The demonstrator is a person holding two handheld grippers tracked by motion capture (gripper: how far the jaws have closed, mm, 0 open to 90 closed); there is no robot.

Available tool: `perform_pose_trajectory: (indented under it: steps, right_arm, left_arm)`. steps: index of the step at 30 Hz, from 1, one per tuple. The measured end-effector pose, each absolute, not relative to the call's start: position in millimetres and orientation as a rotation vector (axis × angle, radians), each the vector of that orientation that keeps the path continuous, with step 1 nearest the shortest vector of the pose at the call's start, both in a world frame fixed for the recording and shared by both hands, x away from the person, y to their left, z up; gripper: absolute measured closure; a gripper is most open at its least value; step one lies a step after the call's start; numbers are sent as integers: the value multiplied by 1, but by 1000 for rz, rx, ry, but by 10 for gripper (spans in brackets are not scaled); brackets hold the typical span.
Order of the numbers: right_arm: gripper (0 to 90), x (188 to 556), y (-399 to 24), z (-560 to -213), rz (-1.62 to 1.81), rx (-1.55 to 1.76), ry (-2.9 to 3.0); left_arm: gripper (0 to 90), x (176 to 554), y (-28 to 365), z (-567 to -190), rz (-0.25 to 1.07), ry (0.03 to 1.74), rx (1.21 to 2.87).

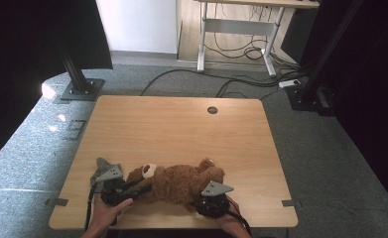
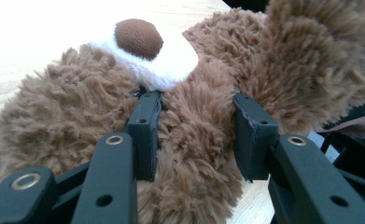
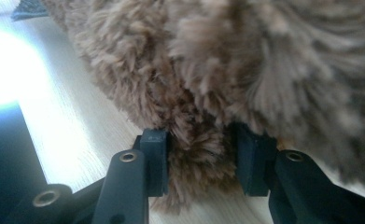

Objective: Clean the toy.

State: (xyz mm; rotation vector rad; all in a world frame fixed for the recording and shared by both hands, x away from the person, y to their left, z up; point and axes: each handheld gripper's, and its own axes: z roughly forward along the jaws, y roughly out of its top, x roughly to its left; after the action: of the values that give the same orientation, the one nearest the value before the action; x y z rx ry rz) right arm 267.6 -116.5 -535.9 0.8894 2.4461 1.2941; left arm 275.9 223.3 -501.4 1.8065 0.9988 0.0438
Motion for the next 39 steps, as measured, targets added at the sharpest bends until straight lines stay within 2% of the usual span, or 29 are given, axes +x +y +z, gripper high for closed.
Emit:
perform_pose_trajectory:
  steps: [10, 16, 25, 34, 39]
  right_arm:
    - [596, 271, -114, -538, 1163, 936, 2393]
    - [587, 282, -115, -539, 1131, 972, 2359]
    - [583, 325, -122, -540, 1118, 1051, 2276]
    - [581, 377, -121, -541, 1153, 1126, 2203]
    - [576, 398, -120, -542, 1183, 1154, 2171]
  left_arm:
    - [583, 263, 206, -510, 115, 970, 1842]
    - [589, 270, 195, -512, 143, 961, 1857]
    - [588, 321, 178, -509, 174, 965, 1889]
    - [581, 381, 177, -505, 175, 989, 1875]
    - [577, 401, 178, -504, 195, 997, 1870]
